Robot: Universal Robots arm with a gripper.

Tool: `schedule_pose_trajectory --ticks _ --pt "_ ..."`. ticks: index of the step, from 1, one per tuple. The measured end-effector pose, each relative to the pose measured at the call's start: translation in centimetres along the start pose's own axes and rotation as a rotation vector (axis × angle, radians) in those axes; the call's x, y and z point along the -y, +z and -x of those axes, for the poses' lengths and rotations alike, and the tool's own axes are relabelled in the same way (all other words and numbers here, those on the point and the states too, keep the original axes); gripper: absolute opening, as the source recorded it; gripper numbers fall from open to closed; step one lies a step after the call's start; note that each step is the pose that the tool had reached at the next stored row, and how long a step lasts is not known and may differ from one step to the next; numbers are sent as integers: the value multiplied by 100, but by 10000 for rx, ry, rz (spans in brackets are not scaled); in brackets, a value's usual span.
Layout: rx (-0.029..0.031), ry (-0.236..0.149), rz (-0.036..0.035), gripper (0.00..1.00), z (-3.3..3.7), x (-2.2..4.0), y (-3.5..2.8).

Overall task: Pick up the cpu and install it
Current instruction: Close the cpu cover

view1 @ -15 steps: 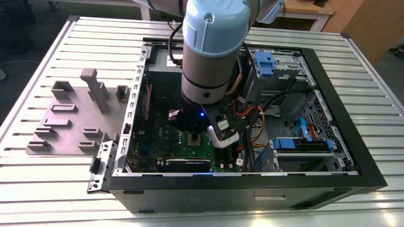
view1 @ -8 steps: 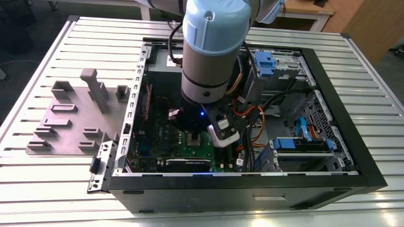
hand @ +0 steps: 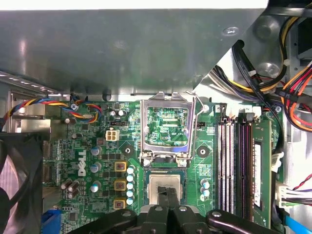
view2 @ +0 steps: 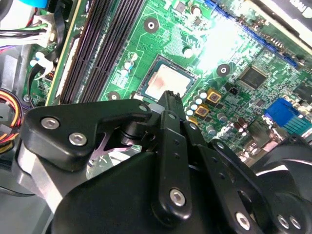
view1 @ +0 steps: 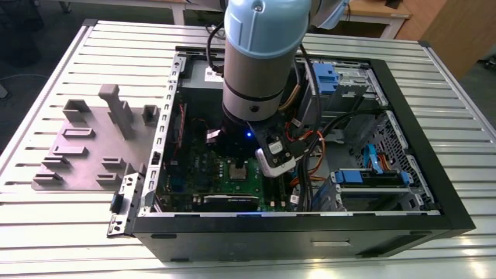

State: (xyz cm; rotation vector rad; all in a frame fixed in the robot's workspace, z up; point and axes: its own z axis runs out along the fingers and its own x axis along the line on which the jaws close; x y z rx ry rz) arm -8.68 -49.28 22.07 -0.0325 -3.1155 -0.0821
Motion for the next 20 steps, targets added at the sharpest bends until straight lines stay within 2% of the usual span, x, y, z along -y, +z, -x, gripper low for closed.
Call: schedule_pose_trajectory --ticks 12,18,20 --pt "0 1 -3 11 0 0 -4" --pt "0 1 -3 11 -2 -4 -84" --pt "1 0 1 11 -2 -5 -85"
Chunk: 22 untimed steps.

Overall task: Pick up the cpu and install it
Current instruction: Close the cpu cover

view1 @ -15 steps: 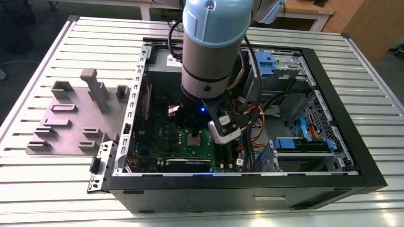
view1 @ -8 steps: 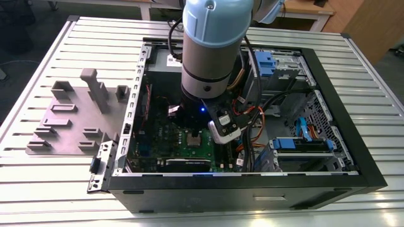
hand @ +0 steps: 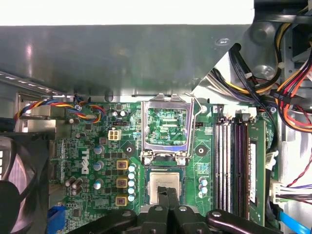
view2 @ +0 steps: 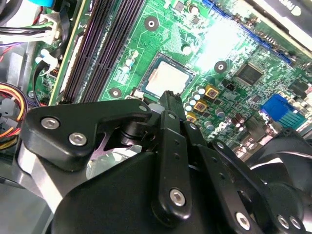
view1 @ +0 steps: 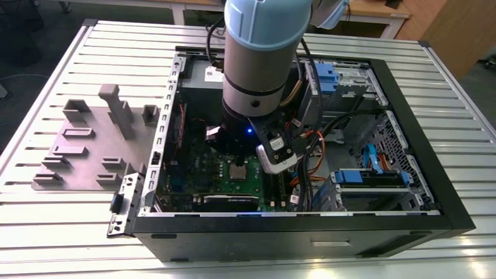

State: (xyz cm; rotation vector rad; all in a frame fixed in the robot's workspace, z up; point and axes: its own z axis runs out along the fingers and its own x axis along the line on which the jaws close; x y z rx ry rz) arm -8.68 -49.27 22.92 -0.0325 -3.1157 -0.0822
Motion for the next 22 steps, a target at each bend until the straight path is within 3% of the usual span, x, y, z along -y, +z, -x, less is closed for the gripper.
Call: schedule_pose_trajectory --ticks 7,16,22 --pt "-7 -110 -5 11 -1 0 -5" --pt "-91 -1704 -47 11 -1 0 -4" --pt "-130 -2453 -65 11 0 0 -4"
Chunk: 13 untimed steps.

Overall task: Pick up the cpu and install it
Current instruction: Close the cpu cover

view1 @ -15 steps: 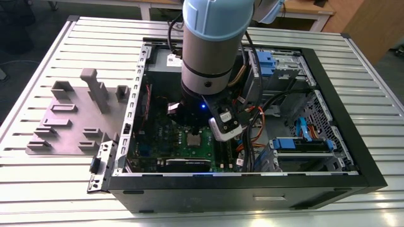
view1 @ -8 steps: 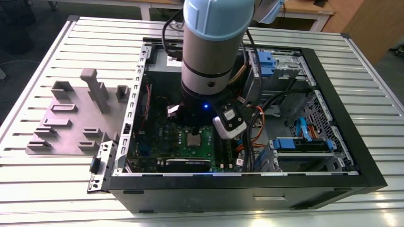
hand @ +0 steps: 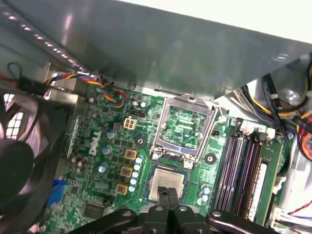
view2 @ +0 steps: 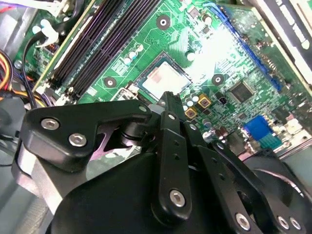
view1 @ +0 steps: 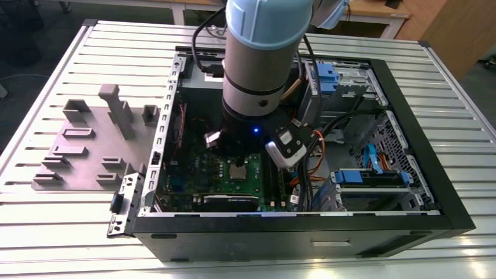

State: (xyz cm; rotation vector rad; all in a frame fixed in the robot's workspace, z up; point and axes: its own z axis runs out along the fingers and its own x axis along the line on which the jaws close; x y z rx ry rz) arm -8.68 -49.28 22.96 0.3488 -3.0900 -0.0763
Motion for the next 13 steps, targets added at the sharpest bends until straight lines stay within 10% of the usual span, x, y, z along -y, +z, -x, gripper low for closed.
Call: schedule_pose_trajectory --ticks 13 --pt "-67 -1278 -33 11 0 1 0"
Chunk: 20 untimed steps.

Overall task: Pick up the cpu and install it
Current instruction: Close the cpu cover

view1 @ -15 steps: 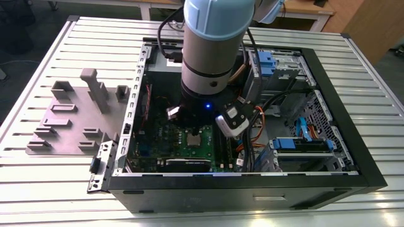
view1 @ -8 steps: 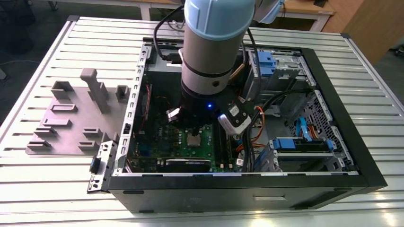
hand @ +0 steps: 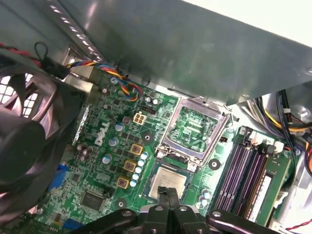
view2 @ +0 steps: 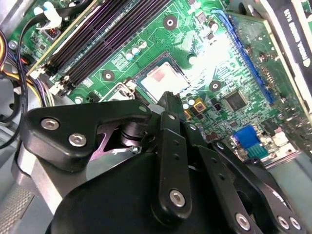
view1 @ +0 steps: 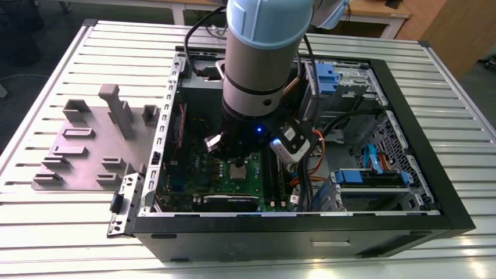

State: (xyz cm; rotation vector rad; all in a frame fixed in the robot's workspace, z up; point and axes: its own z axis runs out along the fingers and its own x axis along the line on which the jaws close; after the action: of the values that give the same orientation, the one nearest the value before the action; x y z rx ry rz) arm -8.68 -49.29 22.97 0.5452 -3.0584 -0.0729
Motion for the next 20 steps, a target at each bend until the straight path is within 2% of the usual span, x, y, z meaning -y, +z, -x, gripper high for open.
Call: schedule_pose_trajectory --ticks 7,16,18,20 --pt "-31 -586 -15 11 0 1 0" --pt "-77 -1517 -33 11 -1 1 0" --pt "-66 -1595 0 11 0 1 0" --pt "-5 -1670 138 11 0 1 1"
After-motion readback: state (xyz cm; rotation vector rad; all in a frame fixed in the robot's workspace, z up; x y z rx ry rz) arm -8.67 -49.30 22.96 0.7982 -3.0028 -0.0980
